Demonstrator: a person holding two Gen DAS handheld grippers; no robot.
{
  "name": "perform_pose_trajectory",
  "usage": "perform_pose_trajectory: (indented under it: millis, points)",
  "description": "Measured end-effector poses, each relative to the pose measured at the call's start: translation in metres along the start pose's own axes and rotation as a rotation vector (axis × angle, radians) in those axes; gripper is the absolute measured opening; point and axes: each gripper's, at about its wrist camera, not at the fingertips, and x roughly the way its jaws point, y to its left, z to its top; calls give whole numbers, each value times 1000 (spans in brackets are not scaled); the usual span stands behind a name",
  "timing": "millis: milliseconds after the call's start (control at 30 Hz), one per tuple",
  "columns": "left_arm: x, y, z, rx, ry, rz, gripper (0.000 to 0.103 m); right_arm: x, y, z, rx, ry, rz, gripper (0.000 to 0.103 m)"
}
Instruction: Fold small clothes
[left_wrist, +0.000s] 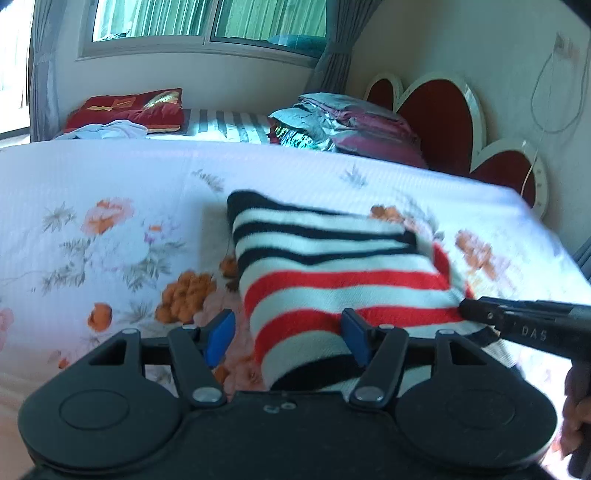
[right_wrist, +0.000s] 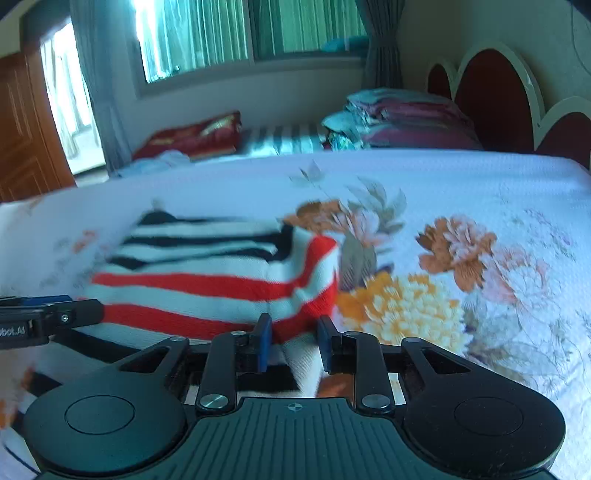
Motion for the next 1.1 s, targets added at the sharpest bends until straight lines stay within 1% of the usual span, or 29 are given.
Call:
perform_pose_trajectory:
  millis: [100, 200, 233, 267, 367, 467, 633, 733, 767, 833, 867, 900, 933, 1033, 1067, 1100]
  points:
    - [3, 0, -3, 19, -15, 9, 65, 9, -3, -4, 8, 13, 0, 26]
    - [3, 4, -1, -16, 3, 5, 66, 9, -6, -6, 30, 13, 9, 26]
    - [-1, 4, 0, -23, 3, 9, 65, 5, -7, -5, 45, 11, 17, 26]
    - [-6, 3, 1, -27, -5, 11, 62, -2, -7, -5, 53, 3, 26, 26]
    - [-24, 0, -5, -30, -27, 0, 62, -25, -5, -8, 45, -14, 53, 26]
    - [-45, -3, -17, -23, -42, -13, 62, -48, -4, -21, 42, -21, 73, 26]
    - [-66, -5, -42, -26, -21, -25, 62, -74, -5, -49, 62, 7, 99, 26]
    - [-64, -6, -55, -38, 18, -41, 62, -80, -4, -64, 60, 44, 111, 26]
    - [-62, -7, -59, -44, 27, -44, 61, -79, -3, -69, 53, 59, 112, 26]
    - [-59, -8, -65, -54, 27, -56, 56, -75, -3, -78, 32, 75, 78, 26]
    - [-58, -9, -66, -55, 28, -66, 50, -72, -5, -80, 37, 77, 72, 26]
    - [-57, -10, -68, -55, 29, -74, 48, -71, -7, -81, 45, 73, 62, 21]
    - [-57, -12, -68, -54, 29, -73, 48, -71, -10, -81, 45, 66, 52, 19]
    - [-53, -14, -72, -72, 34, -74, 48, -63, -16, -82, 68, 68, 46, 19]
    - [-52, -14, -73, -79, 39, -72, 52, -61, -17, -84, 88, 71, 53, 19]
    - [-51, -13, -73, -85, 44, -71, 59, -61, -18, -83, 97, 77, 55, 19]
